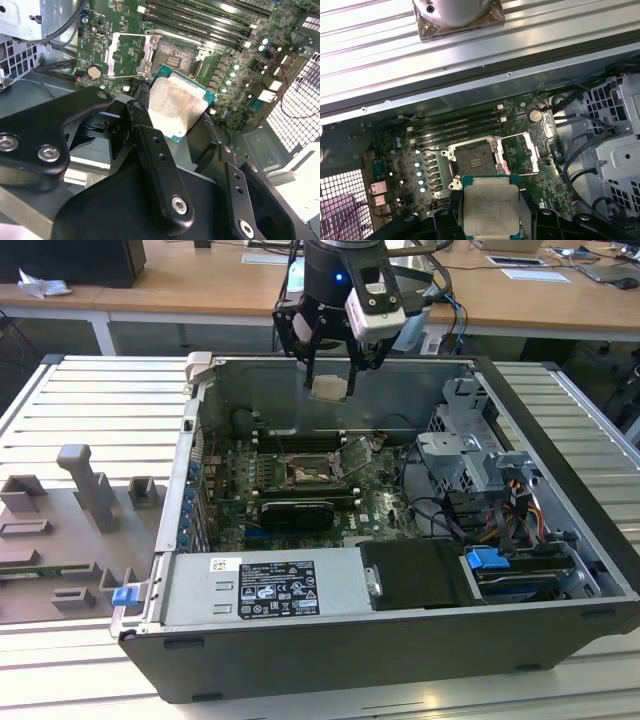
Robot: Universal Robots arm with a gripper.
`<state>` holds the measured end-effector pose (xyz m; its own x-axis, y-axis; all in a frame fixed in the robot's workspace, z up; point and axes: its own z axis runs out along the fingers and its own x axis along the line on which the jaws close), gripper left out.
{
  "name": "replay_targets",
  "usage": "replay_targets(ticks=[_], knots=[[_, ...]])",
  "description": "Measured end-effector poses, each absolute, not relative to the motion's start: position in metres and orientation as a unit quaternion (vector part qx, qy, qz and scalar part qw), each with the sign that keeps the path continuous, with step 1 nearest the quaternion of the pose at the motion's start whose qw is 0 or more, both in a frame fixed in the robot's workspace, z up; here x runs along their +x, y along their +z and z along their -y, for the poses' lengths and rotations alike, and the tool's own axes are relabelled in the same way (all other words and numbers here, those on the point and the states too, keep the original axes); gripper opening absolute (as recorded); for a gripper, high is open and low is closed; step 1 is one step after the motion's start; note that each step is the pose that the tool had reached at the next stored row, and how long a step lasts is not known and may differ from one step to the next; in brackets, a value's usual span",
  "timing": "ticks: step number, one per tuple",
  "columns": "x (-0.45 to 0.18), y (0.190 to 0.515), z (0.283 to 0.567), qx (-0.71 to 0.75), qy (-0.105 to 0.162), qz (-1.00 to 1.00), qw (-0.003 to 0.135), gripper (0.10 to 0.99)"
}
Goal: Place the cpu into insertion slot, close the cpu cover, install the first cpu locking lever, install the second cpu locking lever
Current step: 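Place the cpu into insertion slot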
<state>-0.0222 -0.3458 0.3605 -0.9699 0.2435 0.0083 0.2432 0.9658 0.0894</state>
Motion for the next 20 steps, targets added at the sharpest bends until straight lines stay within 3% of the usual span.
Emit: replay_targets(ticks=[20], knots=[[-0.0222, 0.3605, 0.3458, 0.153, 0.045, -0.987, 0.003, 0.537]])
